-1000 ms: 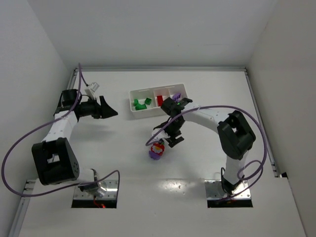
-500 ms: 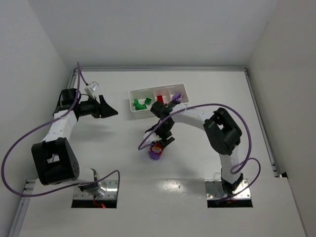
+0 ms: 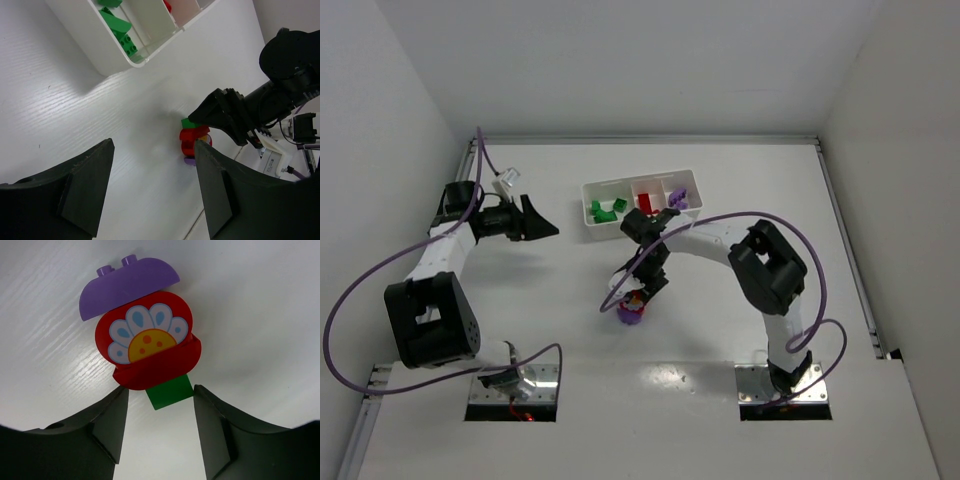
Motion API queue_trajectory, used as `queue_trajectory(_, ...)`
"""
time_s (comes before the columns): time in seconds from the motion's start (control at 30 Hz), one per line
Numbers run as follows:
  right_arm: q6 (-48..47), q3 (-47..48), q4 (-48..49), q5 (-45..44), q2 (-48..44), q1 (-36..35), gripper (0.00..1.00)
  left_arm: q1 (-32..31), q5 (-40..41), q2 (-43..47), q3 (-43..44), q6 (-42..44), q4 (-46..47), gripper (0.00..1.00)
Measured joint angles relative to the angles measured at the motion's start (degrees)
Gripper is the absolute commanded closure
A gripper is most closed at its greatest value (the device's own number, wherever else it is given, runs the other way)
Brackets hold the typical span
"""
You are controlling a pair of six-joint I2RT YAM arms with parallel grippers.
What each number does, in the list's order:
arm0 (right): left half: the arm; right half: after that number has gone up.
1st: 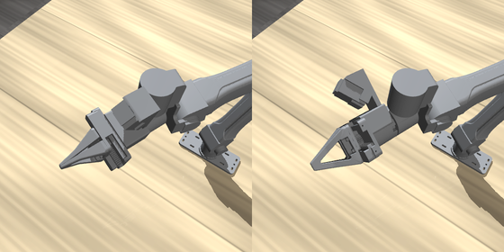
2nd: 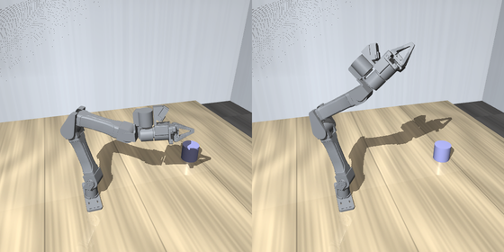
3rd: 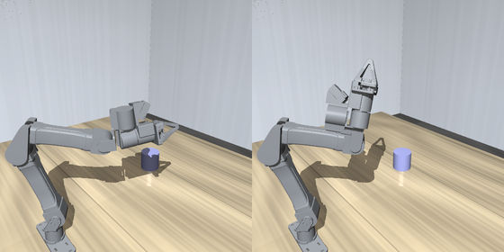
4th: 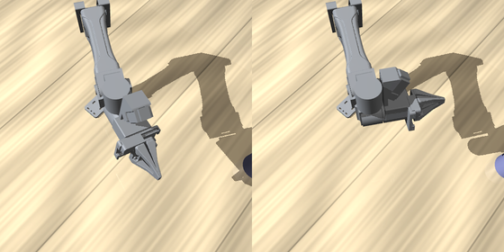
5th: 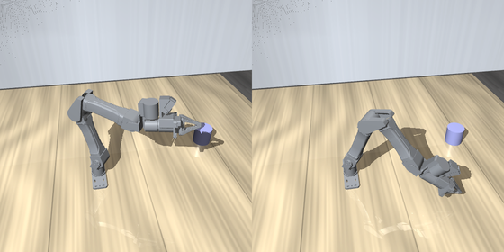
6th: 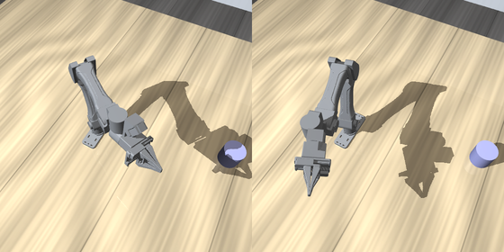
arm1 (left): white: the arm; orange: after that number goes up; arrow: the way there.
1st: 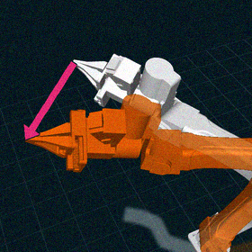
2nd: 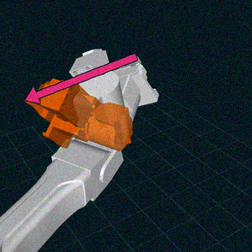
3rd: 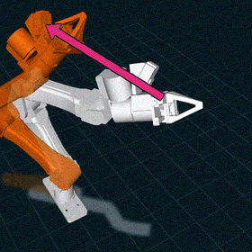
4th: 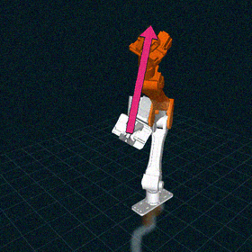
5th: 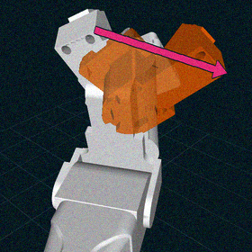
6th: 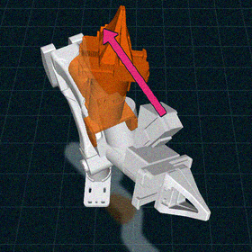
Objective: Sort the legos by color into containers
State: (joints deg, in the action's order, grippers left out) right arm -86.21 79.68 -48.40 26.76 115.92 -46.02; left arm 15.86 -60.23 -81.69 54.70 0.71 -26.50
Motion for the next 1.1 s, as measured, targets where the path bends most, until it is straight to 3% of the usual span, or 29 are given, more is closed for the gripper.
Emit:
queue_trajectory(0.13, -0.98, -0.66, 0.44, -0.68, 0.0, -0.42, 0.5, 0.0, -0.02, 0.0, 0.0, 0.17, -0.09, 0.29)
queue_trajectory(0.27, -1.77, -3.34, 1.25, -1.53, -0.02, -1.38, 0.44, 0.0, -0.02, -0.02, 0.0, 0.31, -0.22, 0.29)
queue_trajectory(0.37, -2.23, -4.7, 1.36, -1.88, -0.46, -2.1, 0.47, 0.0, -0.22, -0.39, 0.0, 0.33, -0.22, 0.29)
queue_trajectory(0.67, -2.1, -5.99, 1.44, -2.23, -1.31, -3.41, 0.73, 0.0, -0.48, -0.74, 0.0, 0.33, -0.48, 0.29)
queue_trajectory(0.87, 2.49, -5.97, 1.33, -1.42, -1.88, -3.67, 0.99, -0.02, -0.57, -0.7, -0.15, 0.74, -0.42, 0.29)
queue_trajectory(1.1, 17.92, -5.16, 2.95, 0.81, -6.23, -0.7, 1.0, -0.94, -6.51, 1.09, -5.35, 3.17, -0.61, 0.27)
